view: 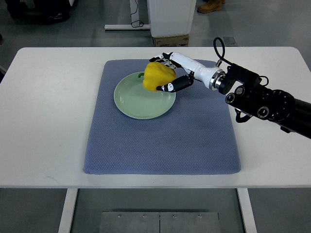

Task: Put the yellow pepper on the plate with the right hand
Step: 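Lift the pepper with the right hand and carry it over the plate, then lower the pepper onto the plate and open the right hand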

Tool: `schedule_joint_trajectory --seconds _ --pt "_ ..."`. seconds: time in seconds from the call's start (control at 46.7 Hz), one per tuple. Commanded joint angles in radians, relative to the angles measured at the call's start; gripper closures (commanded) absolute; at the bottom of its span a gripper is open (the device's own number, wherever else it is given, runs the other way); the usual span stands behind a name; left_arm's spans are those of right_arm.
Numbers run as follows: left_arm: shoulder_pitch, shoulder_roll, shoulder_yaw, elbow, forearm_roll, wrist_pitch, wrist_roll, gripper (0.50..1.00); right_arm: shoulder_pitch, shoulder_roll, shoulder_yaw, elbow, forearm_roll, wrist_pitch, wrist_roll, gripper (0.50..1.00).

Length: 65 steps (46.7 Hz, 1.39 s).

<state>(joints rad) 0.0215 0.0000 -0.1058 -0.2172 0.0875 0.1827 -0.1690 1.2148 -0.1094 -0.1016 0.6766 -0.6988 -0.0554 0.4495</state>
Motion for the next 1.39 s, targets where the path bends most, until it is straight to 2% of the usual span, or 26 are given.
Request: schedule_joint_trajectory --seconds 0.0,0.193,0.621,1.07,1.198,1.263,1.348,1.37 --pt "0.000 0.000 0.000 0.001 0.000 0.000 0.000 0.500 0.008 0.036 -0.001 -0.020 -0.001 0.000 -0.005 1.000" --pt "0.000 0.000 0.000 -0.001 0.000 0.000 0.000 0.500 0.009 0.109 -0.006 -0.040 -0.002 -0.001 -0.040 1.000" --pt "0.000 0.000 0.000 0.001 0.000 0.000 -0.001 0.500 -0.027 0.109 -0.009 -0.066 -0.013 -0.027 -0.087 1.000" --pt "0.000 0.000 0.000 0.001 0.000 0.000 0.000 0.500 -0.055 0.109 -0.012 -0.074 -0.018 -0.026 -0.098 1.000" --pt "0.000 0.000 0.000 -0.001 0.000 0.000 0.000 0.500 -0.054 0.109 -0.010 -0.072 -0.013 -0.024 -0.098 0.854" --pt "0.000 0.000 0.000 -0.001 0.000 0.000 0.000 0.500 -0.055 0.109 -0.010 -0.072 -0.011 -0.026 -0.098 0.808" --pt "0.000 0.000 0.000 0.001 0.000 0.000 0.000 0.500 -0.055 0.109 -0.010 -0.072 -0.007 -0.026 -0.097 0.720" --pt "0.000 0.000 0.000 0.001 0.000 0.000 0.000 0.500 -0.055 0.109 -0.010 -0.072 -0.007 -0.026 -0.097 0.720"
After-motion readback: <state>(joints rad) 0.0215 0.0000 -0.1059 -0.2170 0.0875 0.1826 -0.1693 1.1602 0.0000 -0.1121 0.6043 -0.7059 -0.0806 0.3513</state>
